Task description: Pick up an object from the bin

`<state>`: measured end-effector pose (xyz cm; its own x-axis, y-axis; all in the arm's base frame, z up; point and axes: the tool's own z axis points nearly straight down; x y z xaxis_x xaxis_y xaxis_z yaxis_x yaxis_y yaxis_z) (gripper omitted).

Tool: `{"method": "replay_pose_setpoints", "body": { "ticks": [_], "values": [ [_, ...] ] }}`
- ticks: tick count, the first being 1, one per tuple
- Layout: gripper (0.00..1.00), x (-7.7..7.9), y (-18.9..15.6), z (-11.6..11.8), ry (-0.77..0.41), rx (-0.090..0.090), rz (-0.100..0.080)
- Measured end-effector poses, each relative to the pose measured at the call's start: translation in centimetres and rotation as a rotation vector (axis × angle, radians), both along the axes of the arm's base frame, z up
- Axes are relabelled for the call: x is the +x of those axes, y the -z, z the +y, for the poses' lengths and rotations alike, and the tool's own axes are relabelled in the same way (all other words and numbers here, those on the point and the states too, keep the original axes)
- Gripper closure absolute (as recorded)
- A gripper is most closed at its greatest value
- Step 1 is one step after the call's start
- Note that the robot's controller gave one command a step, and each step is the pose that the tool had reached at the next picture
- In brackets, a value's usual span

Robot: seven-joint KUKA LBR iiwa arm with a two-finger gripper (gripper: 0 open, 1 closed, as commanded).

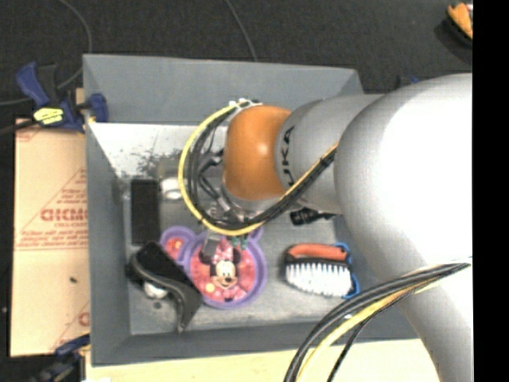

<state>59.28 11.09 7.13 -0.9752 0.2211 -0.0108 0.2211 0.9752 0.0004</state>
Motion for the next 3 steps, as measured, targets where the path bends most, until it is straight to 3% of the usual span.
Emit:
{"method": "replay_pose_setpoints", "body": {
  "ticks": [1,3],
  "values": [
    [1.0,-0.1,-0.3,0.0,0.0,0.0,0.001],
    [1.0,0.1,-4.3,-0.1,0.0,0.0,-0.003]
  ]
}}
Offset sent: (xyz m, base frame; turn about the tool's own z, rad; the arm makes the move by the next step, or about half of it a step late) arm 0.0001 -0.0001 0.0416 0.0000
